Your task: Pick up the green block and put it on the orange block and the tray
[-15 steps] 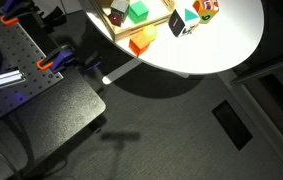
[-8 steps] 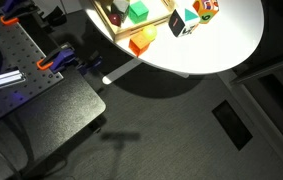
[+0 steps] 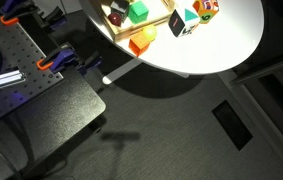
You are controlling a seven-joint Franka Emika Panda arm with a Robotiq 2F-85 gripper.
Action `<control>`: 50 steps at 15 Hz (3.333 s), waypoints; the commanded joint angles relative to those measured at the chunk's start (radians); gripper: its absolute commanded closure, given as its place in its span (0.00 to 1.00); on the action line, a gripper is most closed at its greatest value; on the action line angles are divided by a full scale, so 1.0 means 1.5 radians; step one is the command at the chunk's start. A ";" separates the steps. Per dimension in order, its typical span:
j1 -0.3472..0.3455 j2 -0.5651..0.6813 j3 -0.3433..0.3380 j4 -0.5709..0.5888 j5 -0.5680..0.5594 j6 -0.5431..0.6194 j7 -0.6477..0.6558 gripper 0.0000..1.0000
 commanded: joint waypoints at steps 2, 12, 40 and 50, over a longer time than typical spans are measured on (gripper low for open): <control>0.001 0.097 0.000 0.073 0.013 -0.024 0.022 0.00; -0.001 0.225 -0.002 0.110 0.039 0.066 0.019 0.00; -0.013 0.406 -0.014 0.172 0.051 0.145 0.058 0.00; -0.012 0.494 -0.015 0.206 0.054 0.239 0.070 0.00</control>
